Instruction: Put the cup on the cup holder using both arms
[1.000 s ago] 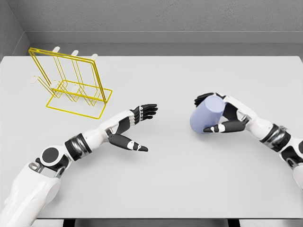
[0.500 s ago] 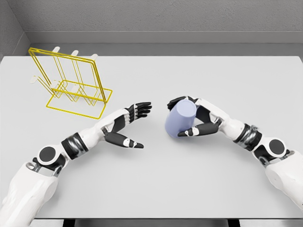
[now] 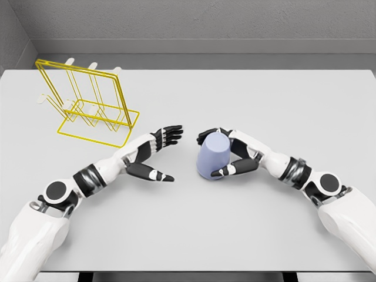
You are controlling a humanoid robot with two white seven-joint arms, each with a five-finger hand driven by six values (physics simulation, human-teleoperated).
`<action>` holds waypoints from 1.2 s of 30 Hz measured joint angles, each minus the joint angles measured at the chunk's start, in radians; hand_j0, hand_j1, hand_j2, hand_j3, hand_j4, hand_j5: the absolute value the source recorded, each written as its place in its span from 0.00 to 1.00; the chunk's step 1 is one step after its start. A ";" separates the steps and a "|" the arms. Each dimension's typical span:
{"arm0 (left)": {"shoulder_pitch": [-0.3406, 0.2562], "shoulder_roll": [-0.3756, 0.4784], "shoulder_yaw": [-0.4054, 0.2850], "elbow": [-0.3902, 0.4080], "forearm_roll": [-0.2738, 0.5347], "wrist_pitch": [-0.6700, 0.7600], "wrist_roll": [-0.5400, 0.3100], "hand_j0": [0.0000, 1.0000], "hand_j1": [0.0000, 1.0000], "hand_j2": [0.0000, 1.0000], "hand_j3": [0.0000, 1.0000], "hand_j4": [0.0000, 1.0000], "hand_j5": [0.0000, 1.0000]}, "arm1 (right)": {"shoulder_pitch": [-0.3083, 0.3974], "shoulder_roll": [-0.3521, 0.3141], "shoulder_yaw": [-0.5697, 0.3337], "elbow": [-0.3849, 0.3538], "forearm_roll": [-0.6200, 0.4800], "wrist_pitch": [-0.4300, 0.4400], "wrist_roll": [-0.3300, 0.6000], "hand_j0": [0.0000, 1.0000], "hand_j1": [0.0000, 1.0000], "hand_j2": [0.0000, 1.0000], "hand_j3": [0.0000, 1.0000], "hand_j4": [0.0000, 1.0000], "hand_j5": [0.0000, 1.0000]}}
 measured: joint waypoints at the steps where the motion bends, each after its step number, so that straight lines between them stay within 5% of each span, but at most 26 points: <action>1: 0.000 0.001 0.002 0.001 -0.009 -0.001 0.000 1.00 1.00 1.00 1.00 1.00 1.00 | 0.000 0.001 0.001 0.001 0.002 0.002 0.000 0.76 0.76 0.76 0.76 0.76 0.76; 13: 0.000 0.002 0.036 0.001 -0.093 -0.008 0.000 1.00 1.00 1.00 1.00 1.00 1.00 | -0.005 0.021 0.028 0.013 0.026 0.009 0.000 0.77 0.77 0.77 0.77 0.77 0.77; 20: 0.002 -0.002 0.061 -0.006 -0.145 -0.011 0.000 1.00 1.00 1.00 1.00 1.00 1.00 | -0.005 0.028 0.032 0.014 0.044 0.009 0.000 1.00 1.00 1.00 1.00 1.00 1.00; 26: 0.003 -0.005 0.070 -0.005 -0.167 -0.023 0.000 1.00 1.00 1.00 1.00 1.00 1.00 | -0.017 0.021 0.027 0.013 0.080 0.007 0.000 1.00 1.00 1.00 1.00 1.00 1.00; 36: 0.006 -0.010 0.069 -0.005 -0.171 -0.029 0.000 1.00 1.00 1.00 1.00 1.00 1.00 | -0.048 -0.077 0.024 0.014 0.099 -0.002 0.000 1.00 1.00 1.00 1.00 1.00 1.00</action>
